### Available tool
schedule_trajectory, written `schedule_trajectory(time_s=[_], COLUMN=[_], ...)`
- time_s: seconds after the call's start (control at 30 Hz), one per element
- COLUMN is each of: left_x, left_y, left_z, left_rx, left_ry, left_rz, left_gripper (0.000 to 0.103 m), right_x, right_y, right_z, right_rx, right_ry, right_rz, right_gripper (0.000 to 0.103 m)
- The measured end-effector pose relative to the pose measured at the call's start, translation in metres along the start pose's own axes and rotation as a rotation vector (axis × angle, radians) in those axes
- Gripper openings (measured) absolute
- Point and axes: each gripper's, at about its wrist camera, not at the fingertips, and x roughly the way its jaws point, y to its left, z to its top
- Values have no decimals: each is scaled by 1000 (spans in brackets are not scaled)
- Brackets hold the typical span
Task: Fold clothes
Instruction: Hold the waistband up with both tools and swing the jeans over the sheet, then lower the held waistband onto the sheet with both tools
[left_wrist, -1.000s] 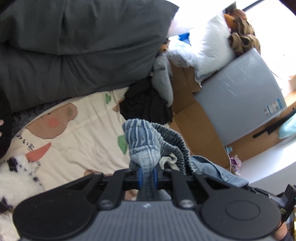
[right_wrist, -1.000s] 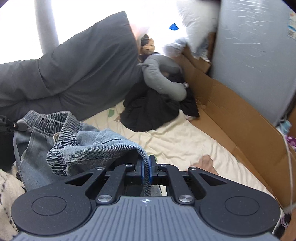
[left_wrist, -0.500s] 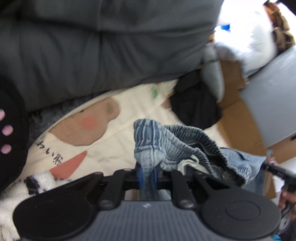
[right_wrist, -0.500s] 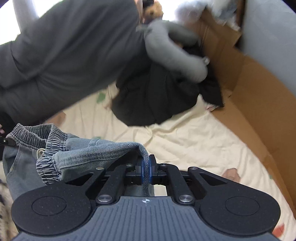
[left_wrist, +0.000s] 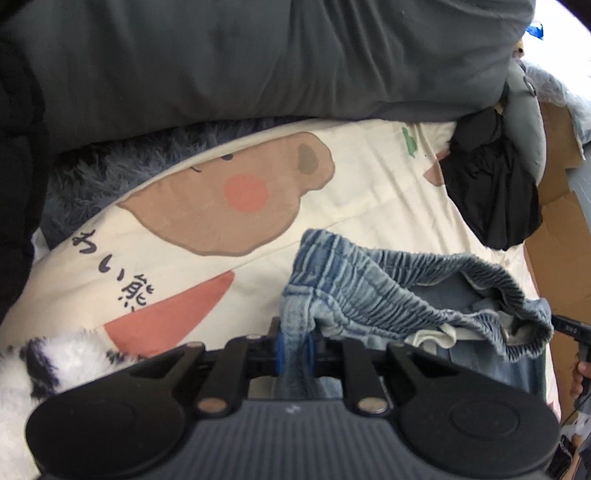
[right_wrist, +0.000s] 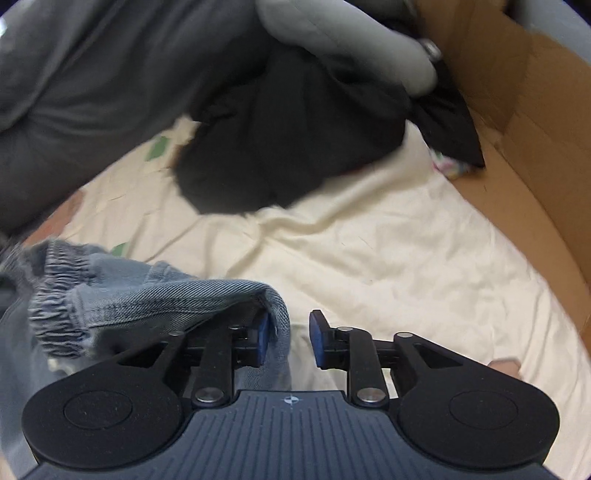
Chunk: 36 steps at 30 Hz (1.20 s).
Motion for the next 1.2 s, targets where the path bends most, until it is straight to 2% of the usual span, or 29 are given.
schedule_trajectory(time_s=[0.1, 0.23, 0.4, 0.57, 0.77, 0.93, 1.03, 1.07, 1.1, 1.17, 1.2], left_x=[2, 2, 2, 2, 3, 5, 7, 7, 7, 7, 7], left_y=[5, 8, 8, 7, 10, 10, 10, 10, 10, 9, 9], left_z=[-2, -6, -8, -8, -10, -11, -12, -12, -12, -13, -13], left_rx=[-22, -10, 22, 28, 22, 25, 24, 24, 25, 31, 36], left_ry=[-2, -15, -18, -19, -18, -15, -12, -11, -11, -15, -17], left_rz=[-10, -26, -29, -34, -41, -34, -31, -30, -30, -28, -26], left_gripper=[13, 14, 14, 14, 15, 15, 15, 15, 15, 15, 15], right_x=[-20, -27, -25, -20, -17, 5, 18, 20, 21, 21, 20], right_y=[37, 70, 97, 116, 142, 165, 173, 174, 173, 172, 170], right_z=[6, 17, 18, 11, -3, -24, -34, -34, -34, -32, -30], right_rx=[-301, -471, -592, -697, -831, -991, -1070, -1066, -1053, -1030, -1016], right_ry=[-34, -13, 41, 74, 78, 85, 81, 82, 85, 83, 71], right_rz=[-25, 1, 34, 30, 63, 22, -14, -8, 3, 8, 2], right_gripper=[43, 50, 50, 52, 68, 68, 65, 57, 41, 18, 14])
